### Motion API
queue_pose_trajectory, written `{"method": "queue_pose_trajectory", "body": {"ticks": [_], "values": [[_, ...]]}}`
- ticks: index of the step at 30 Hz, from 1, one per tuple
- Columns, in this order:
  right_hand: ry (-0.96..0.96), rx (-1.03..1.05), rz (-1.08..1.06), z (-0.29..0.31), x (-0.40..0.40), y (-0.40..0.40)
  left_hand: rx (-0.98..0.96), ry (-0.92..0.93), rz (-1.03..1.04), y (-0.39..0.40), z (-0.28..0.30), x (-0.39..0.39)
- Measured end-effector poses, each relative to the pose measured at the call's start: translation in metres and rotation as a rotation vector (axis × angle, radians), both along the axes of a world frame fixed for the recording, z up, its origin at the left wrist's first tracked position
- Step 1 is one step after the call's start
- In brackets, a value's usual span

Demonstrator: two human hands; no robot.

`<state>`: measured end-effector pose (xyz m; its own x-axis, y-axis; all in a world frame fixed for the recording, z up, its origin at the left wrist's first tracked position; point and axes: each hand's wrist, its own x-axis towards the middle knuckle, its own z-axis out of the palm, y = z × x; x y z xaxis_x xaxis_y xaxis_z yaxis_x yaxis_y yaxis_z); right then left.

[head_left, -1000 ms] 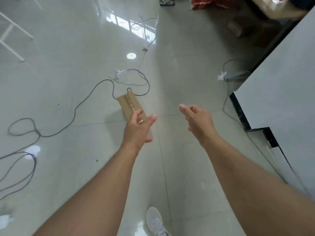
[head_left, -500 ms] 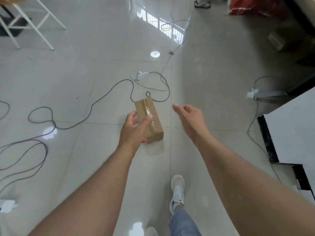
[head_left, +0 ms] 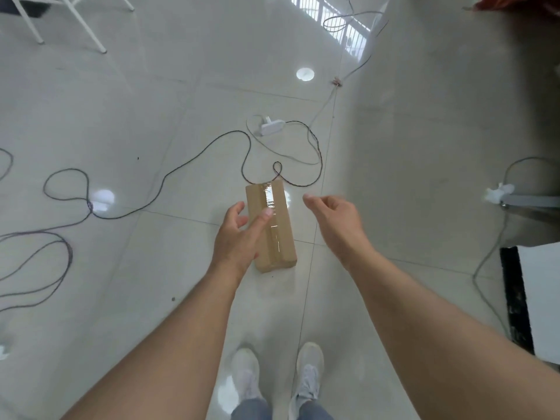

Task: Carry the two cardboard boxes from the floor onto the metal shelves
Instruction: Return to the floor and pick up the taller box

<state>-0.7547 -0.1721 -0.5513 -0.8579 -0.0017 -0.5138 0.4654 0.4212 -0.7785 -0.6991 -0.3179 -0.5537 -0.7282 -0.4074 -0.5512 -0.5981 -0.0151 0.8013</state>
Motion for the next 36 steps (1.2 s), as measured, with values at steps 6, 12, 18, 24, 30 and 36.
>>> {"method": "queue_pose_trajectory", "body": {"ticks": [6,12,18,24,30,36], "values": [[-0.044,0.024,0.025,-0.065,-0.043,-0.024,-0.029,-0.041,-0.014,-0.025,-0.073,-0.041],[-0.089,0.068,0.031,-0.149,-0.072,-0.042,-0.054,-0.105,-0.030,-0.049,-0.163,-0.072],[-0.119,0.103,0.035,-0.232,-0.091,-0.055,-0.079,-0.147,-0.049,-0.062,-0.249,-0.094],[-0.164,0.122,0.054,-0.294,-0.095,-0.064,-0.079,-0.194,-0.047,-0.067,-0.315,-0.096],[-0.187,0.152,0.083,-0.337,-0.094,-0.069,-0.034,-0.226,-0.022,-0.067,-0.356,-0.096],[-0.189,0.212,0.139,-0.360,-0.089,-0.071,-0.004,-0.290,-0.039,-0.067,-0.384,-0.097]]}}
